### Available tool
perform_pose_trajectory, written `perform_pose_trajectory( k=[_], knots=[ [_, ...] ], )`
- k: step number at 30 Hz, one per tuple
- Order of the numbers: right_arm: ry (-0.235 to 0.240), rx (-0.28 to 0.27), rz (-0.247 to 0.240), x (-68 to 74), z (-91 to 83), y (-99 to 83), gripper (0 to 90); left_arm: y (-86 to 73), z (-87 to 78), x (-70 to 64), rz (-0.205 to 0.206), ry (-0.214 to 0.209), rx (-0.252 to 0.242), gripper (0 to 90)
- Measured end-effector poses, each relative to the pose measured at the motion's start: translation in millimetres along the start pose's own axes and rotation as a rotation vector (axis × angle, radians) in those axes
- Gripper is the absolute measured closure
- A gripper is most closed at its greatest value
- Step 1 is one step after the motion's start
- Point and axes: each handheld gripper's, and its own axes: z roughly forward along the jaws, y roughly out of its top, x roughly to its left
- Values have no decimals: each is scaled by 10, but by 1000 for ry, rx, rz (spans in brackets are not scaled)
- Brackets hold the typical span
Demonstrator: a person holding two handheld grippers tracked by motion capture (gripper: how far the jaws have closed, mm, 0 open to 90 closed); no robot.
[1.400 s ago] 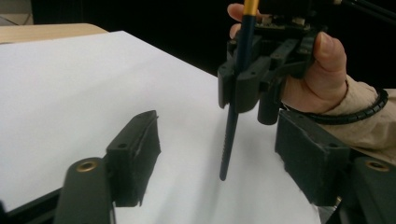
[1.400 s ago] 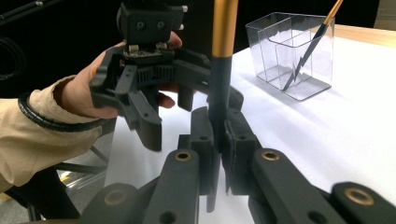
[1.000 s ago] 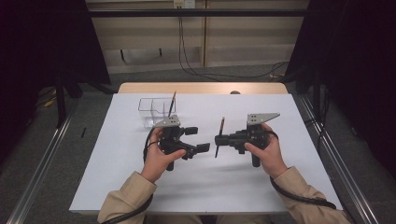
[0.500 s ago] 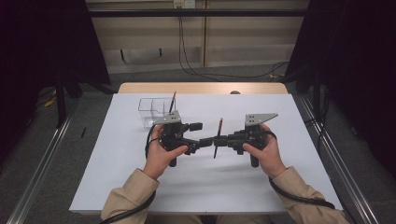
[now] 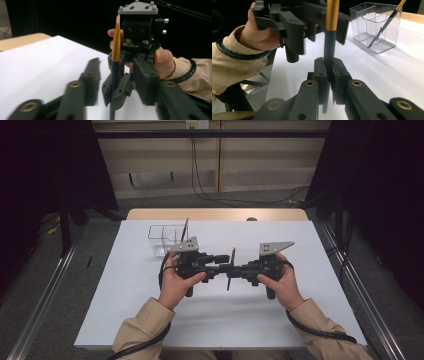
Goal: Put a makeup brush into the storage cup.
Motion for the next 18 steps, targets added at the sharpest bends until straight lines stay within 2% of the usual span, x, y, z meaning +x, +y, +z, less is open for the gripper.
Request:
perform_pose_trajectory(
  k=[3, 9, 12, 13, 18],
  knots=[
    [1, 6, -2, 6, 11, 2, 838, 2, 20, -10, -2, 2, 15, 644],
    [2, 19, -7, 14, 39, 0, 838, 40, 16, -17, 26, 26, 18, 734],
    [5, 17, -7, 11, 42, -4, 838, 44, 15, -22, 29, 33, 28, 789],
    [3, 18, -8, 11, 42, -3, 838, 43, 14, -20, 22, 24, 28, 807],
    [2, 18, -10, 15, 42, 2, 838, 55, 15, -39, 43, 26, 33, 833]
  ],
)
